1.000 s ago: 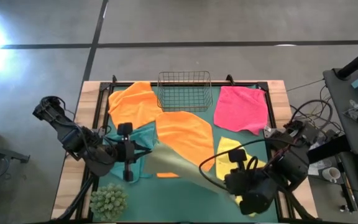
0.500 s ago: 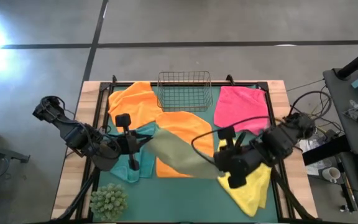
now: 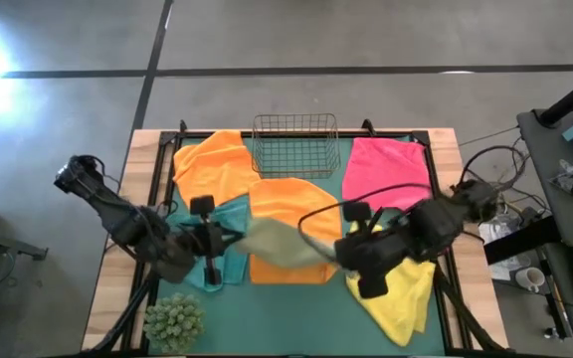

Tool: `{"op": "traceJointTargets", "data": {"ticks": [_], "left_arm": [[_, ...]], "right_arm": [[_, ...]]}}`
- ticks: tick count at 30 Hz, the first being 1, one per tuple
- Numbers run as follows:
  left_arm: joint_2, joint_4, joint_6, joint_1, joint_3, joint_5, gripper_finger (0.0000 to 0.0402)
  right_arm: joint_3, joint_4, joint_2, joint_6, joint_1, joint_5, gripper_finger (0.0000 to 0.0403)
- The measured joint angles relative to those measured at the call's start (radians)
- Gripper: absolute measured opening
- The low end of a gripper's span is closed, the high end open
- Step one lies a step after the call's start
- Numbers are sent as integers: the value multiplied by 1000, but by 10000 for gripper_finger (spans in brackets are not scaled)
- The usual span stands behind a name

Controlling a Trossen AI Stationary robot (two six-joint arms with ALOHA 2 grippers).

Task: Fold microfiber towels
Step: Fold the light green microfiber cloth

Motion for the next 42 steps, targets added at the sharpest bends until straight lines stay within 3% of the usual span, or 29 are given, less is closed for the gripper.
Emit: {"op": "traceJointTargets", "data": {"ticks": [8, 15, 27, 35, 42], "left_arm": [[35, -17, -257, -104, -93, 34, 0], [36, -12, -278, -173, -86, 11, 0], [-1, -11, -4, -122, 13, -109, 0], [-34, -10, 164, -25, 41, -234, 0], [-69, -11, 251, 80, 41, -244, 0]], "right_arm": [[-61, 108, 102, 111, 62, -78, 8], [-67, 212, 150, 160, 101, -84, 8], [25, 11, 43, 128, 51, 60, 8], [27, -6, -52, -87, -70, 132, 8], [27, 1, -120, -268, -192, 146, 8]]}}
